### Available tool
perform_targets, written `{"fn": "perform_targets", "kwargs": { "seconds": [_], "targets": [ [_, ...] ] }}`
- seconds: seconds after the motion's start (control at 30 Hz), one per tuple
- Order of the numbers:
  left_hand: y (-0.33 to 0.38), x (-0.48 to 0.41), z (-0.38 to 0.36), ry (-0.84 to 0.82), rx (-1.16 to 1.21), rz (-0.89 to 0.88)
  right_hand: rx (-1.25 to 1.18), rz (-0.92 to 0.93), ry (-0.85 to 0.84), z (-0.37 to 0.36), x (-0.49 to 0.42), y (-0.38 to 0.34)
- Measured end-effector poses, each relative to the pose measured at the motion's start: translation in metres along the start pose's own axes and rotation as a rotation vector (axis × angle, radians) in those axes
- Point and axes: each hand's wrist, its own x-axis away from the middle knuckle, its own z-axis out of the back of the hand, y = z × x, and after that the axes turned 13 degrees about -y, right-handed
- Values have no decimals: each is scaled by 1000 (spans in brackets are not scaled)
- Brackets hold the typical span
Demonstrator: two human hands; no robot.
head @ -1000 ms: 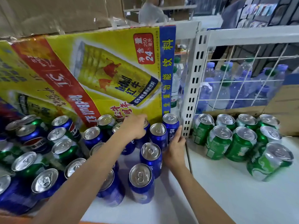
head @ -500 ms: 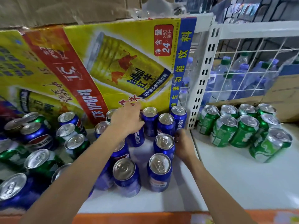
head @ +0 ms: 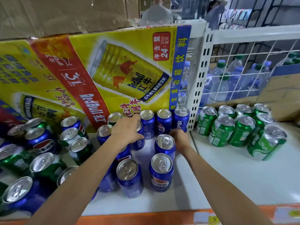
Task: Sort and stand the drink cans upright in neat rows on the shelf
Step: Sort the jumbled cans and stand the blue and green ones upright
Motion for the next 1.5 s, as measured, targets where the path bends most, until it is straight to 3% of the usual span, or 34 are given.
{"fn": "perform_targets", "kwargs": {
  "seconds": [0.13,0.23,0.3,0.5,0.67,0.83,0.93,1.0,1.07,1.17,1.2,1.33,1.5],
  "targets": [
    [5,2,-2,-53,46,-88,-291,128,-112,-4,20,12],
    [19,1,-1,-77,110,-170,-371,209,-429,3,52,15],
    [28,-3,1,-61,159,-204,-413,274,-525,1,64,15],
    [37,-8,0,-69,237,-205,-355,192,-253,-4,62,17],
    [28,16,5,-184,180,-234,-192,48,169,1,48,21],
    [13,65,17,-272,87,-345,-166,-40,134,3,35,25],
    [2,91,20,-461,-62,-397,-251,-103,86,1,53,25],
    [-2,96,13,-510,-147,-396,-180,-90,83,-2,70,27],
    [-4,95,6,-459,-192,-383,-163,45,-31,-3,87,27],
    [-2,92,2,-313,-170,-340,-225,195,-515,-7,104,17],
    [1,91,1,-262,-165,-326,-203,224,-602,-10,107,14],
    [10,83,-3,-109,-129,-272,-238,256,-549,-13,111,6],
    [14,67,0,62,147,-106,-263,245,-347,-14,106,7]
  ]
}}
